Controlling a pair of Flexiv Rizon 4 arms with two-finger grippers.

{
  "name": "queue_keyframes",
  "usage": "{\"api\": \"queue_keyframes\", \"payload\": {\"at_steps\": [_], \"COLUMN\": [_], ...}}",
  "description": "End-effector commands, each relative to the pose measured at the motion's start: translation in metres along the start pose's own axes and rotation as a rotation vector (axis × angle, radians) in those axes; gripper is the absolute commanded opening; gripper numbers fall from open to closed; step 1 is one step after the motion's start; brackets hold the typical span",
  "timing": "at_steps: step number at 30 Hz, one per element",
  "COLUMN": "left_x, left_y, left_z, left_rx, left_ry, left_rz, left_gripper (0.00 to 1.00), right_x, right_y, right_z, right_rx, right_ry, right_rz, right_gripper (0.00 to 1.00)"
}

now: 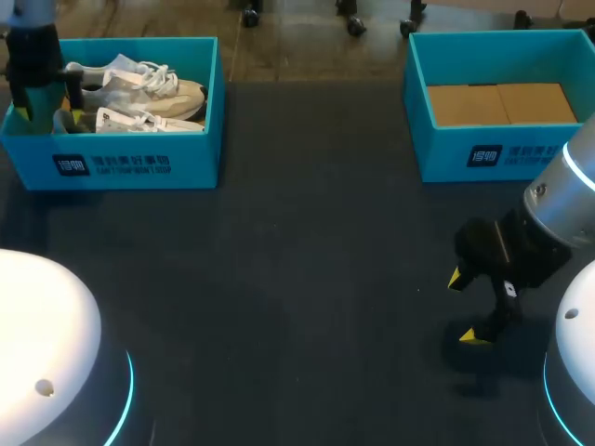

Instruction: Take the shoe out of the shoebox, open the shoe tongue, remove and reinsert the insole, then place the shoe into the shoebox

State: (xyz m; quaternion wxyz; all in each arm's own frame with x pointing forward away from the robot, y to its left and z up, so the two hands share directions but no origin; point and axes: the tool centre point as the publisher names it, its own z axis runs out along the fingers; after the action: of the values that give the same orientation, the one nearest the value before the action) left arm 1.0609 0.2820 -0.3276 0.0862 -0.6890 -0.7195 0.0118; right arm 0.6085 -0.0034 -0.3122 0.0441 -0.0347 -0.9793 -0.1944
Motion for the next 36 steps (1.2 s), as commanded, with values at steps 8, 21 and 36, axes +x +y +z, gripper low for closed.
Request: {"api": "queue_keyframes", "payload": {"at_steps": [8,21,36], "left_x": [-0.006,-0.005,-0.007], "left_y": [-0.002,-0.003,-0.005], "left_z": [0.02,0.038,0.049], "left_rx": [-0.009,-0.006,-0.002], "left_ry": [-0.008,-0.028,-0.042], "left_rz": [0.041,0.061,0.068], "left_gripper": [0.78,0.62,0.58], "right_x": [0.0,0.0,0.0], "right_y": [0.0,0.0,0.0], "right_z": [0.001,0.001,0.001], "right_rx": [0.0,0.0,0.0], "right_ry": [0.0,0.0,0.0], "right_rz": [-0.001,-0.001,-0.001], "right_gripper": [1.0,1.0,1.0]}}
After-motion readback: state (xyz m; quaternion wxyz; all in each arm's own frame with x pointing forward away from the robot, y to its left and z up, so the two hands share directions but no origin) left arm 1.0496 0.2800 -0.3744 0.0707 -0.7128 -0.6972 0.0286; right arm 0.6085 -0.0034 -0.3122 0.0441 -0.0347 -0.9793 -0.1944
